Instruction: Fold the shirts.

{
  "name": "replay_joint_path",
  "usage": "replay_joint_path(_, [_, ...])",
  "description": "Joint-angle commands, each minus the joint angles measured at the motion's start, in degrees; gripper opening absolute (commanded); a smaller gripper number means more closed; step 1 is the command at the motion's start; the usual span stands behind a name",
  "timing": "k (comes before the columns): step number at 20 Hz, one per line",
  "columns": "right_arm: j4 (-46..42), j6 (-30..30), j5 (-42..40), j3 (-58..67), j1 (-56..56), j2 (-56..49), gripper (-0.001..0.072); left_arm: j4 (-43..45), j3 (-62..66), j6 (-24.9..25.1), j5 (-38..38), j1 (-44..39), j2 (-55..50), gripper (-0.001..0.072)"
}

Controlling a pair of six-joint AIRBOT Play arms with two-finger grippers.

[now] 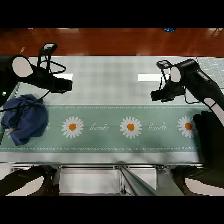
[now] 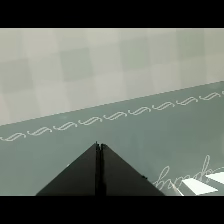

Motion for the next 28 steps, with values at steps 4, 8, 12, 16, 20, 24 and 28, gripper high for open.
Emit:
replay_joint_path(4, [0.0, 0.0, 0.0, 0.0, 0.04, 0.0, 0.0022, 0.0, -0.02, -0.02, 0.0, -0.04, -0.04, 0.0028])
replay_joint_path(8, [0.0, 0.0, 0.0, 0.0, 0.04, 0.0, 0.0022, 0.0, -0.02, -0.02, 0.02, -0.04, -0.04, 0.0028])
replay_joint_path(12, [0.0, 0.0, 0.0, 0.0, 0.04, 0.0, 0.0022, 0.0, -0.02, -0.02, 0.0, -0.04, -0.04, 0.0028])
replay_joint_path(16, [-0.9, 0.02, -3.15, 0.0, 0.04, -0.02, 0.0022, 0.02, -0.02, -0.02, 0.0, -0.04, -0.04, 0.0028])
replay_joint_path(20, [-0.85, -0.02, -4.11, -0.02, 0.04, -0.02, 0.0022, 0.04, -0.02, 0.0, 1.6, -0.04, -0.04, 0.0029])
replay_joint_path(24, [-3.48, 0.85, -2.99, -0.02, 0.04, -0.07, 0.0416, 16.57, 1.33, -0.92, 1.38, 0.9, -0.02, 0.0507])
replay_joint_path(28, [-3.1, -0.42, 1.68, -1.53, 0.74, 2.19, 0.0408, 17.0, -0.46, -10.12, -1.6, 18.14, 0.55, 0.0506])
